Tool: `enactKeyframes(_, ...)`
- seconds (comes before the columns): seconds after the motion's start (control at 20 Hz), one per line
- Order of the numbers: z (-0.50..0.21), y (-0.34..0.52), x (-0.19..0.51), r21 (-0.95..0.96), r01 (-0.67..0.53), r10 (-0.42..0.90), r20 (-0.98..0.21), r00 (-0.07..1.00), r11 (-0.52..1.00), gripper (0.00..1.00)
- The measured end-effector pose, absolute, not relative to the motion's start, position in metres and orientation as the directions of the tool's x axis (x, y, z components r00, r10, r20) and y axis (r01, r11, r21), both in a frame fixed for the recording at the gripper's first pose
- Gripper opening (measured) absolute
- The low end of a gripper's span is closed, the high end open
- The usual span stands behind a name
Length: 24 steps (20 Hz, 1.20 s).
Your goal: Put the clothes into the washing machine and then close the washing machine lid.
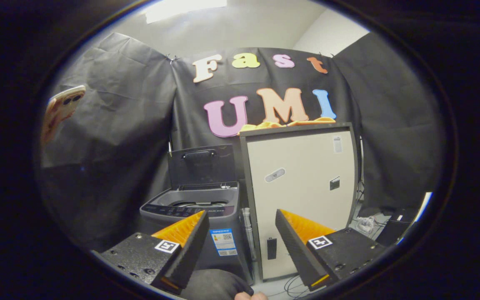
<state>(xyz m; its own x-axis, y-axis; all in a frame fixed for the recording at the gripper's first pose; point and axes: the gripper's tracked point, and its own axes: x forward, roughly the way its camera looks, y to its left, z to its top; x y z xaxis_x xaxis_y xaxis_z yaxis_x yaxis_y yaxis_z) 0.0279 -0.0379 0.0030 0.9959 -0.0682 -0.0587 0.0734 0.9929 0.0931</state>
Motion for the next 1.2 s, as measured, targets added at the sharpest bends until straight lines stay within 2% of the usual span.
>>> enactKeyframes(1.2, 0.074, -0.094, 0.147, 0.091, 0.180, -0.165, -0.147, 0.975, 0.979, 0.96)
